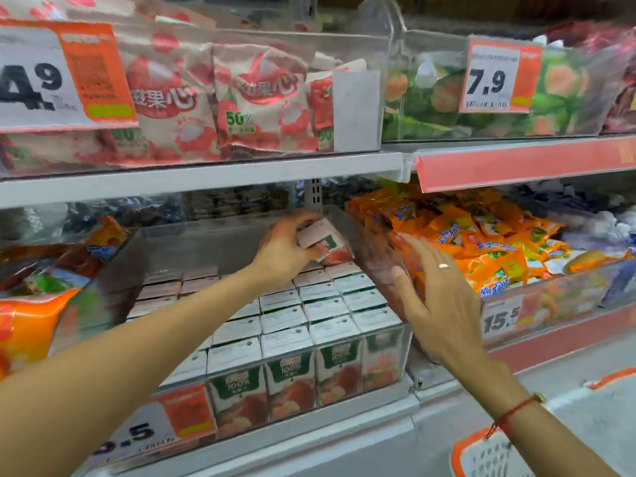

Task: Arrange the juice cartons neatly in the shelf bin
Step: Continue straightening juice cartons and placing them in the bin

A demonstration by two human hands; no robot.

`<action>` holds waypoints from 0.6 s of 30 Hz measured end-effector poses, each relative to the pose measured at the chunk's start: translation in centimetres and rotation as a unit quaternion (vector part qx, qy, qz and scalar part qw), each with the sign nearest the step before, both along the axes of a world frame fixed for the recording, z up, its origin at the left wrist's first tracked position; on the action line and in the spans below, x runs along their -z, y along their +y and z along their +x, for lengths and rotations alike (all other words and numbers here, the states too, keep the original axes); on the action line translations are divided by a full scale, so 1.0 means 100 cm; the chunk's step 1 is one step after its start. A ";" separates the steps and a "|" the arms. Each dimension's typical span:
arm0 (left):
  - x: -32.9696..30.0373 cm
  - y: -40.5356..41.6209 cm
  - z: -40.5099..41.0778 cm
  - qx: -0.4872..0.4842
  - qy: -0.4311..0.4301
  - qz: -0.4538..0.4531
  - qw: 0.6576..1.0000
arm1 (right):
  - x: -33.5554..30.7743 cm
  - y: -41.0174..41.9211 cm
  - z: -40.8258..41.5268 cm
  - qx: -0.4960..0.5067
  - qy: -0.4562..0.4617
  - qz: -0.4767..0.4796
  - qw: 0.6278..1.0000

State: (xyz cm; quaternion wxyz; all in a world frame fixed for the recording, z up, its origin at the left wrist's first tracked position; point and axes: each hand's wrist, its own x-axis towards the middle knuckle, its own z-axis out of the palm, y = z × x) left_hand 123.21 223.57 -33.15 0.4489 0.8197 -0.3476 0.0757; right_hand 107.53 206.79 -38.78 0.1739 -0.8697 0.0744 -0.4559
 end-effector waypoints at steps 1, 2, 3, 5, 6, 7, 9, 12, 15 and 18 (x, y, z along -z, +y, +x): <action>-0.001 -0.002 0.003 0.010 -0.010 0.023 1.000 | 0.001 0.000 0.001 0.008 -0.003 -0.006 1.000; -0.005 -0.003 0.006 0.021 -0.020 0.050 0.998 | 0.003 0.000 0.001 0.017 -0.009 -0.014 1.000; -0.009 -0.005 0.009 0.032 -0.027 0.079 0.996 | 0.003 0.000 0.001 0.023 -0.014 -0.018 0.999; -0.017 -0.012 0.013 0.032 -0.034 0.141 0.989 | 0.004 0.001 0.002 0.026 -0.021 -0.015 0.999; -0.020 -0.016 0.015 0.028 -0.040 0.172 0.984 | 0.004 0.001 0.002 0.026 -0.023 -0.012 0.999; -0.022 -0.021 0.017 0.025 -0.046 0.200 0.978 | 0.004 0.001 0.003 0.026 -0.024 -0.012 0.999; -0.020 -0.029 0.017 0.028 -0.051 0.234 0.970 | 0.004 0.001 0.002 0.029 -0.027 -0.015 0.999; -0.008 -0.034 0.019 0.032 -0.022 0.228 0.973 | 0.004 0.001 0.002 0.030 -0.028 -0.018 0.999; 0.004 -0.033 0.021 0.031 0.006 0.199 0.979 | 0.004 0.001 0.002 0.031 -0.027 -0.019 0.999; 0.010 -0.028 0.023 0.039 0.003 0.213 0.976 | 0.005 0.001 0.003 0.035 -0.025 -0.020 0.999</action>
